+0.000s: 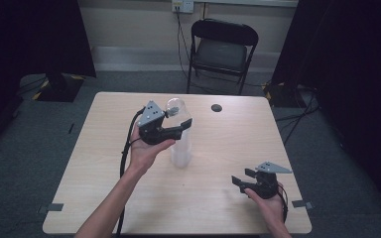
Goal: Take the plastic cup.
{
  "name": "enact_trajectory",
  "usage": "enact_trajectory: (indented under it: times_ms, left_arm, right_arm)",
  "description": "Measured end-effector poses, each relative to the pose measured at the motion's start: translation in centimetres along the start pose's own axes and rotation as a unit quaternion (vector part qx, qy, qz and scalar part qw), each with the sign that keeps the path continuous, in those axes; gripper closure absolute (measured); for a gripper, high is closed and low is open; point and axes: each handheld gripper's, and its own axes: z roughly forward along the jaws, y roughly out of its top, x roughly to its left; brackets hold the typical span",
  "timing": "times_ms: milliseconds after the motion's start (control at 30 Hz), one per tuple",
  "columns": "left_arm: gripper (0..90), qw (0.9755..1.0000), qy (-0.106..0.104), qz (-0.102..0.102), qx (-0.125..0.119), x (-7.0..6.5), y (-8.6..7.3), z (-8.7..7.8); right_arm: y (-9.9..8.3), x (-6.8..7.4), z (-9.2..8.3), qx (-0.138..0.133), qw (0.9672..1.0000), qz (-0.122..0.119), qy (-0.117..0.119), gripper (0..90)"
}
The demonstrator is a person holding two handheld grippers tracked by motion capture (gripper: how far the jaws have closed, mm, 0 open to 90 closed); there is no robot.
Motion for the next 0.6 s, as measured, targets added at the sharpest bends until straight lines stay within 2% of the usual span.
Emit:
enact_trajectory:
  times_ms: [200, 267, 433, 600]
  left_arm:
    - [35.5, 0.9999, -0.003, -0.009, -0.006, -0.2, 0.3, -0.9]
    - [35.5, 0.9998, -0.001, -0.018, -0.010, -0.2, 0.2, -1.3]
    - [35.6, 0.9993, -0.005, -0.035, -0.006, 0.0, 0.1, -2.0]
    - [35.5, 0.9991, -0.001, -0.043, 0.000, 0.2, -0.2, -2.7]
  right_arm:
    - [0.0, 0.1, -0.1, 0.001, 1.0000, -0.001, 0.001, 32.5]
    - [0.0, 0.1, -0.1, 0.000, 1.0000, -0.002, 0.001, 32.5]
    - [0.0, 0.3, -0.1, -0.001, 1.0000, -0.004, 0.001, 32.6]
    - [0.1, 0.6, 0.0, -0.003, 0.9999, -0.010, -0.001, 33.7]
